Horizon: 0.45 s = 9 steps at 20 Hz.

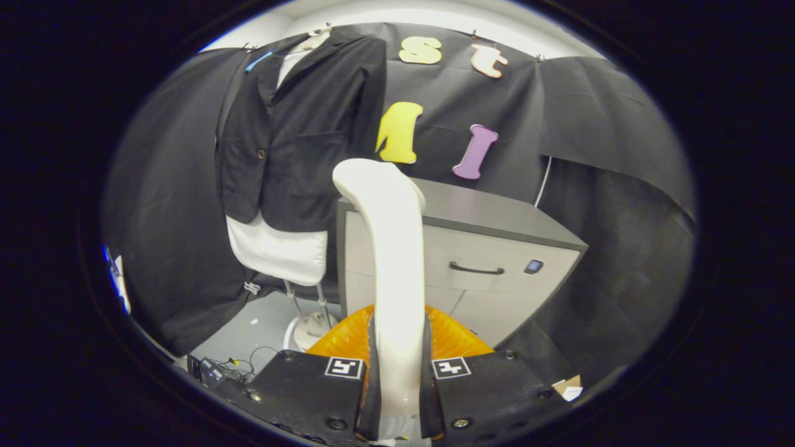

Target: Iron the clothes twice with a garment steamer, once on the left side and once on the right side.

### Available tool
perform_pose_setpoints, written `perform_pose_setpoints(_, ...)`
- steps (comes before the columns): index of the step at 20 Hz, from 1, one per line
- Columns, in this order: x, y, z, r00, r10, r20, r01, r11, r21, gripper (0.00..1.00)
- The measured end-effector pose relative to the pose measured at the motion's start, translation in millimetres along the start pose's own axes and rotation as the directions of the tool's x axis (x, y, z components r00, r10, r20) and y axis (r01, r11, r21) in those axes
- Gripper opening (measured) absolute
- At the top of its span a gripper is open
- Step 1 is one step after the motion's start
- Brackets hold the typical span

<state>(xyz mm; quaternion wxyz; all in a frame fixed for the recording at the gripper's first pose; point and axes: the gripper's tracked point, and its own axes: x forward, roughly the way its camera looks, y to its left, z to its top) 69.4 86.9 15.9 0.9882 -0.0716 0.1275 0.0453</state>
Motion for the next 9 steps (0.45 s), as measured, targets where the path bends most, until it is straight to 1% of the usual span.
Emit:
perform_pose_setpoints(5, -17.9, -58.7, -26.4, 0.998, -0.041, -0.038, 0.042, 0.999, 0.025, 0.27)
perform_pose_setpoints(9, -29.4, -88.3, -49.6, 0.997, -0.044, -0.068, 0.049, 0.996, 0.068, 0.28)
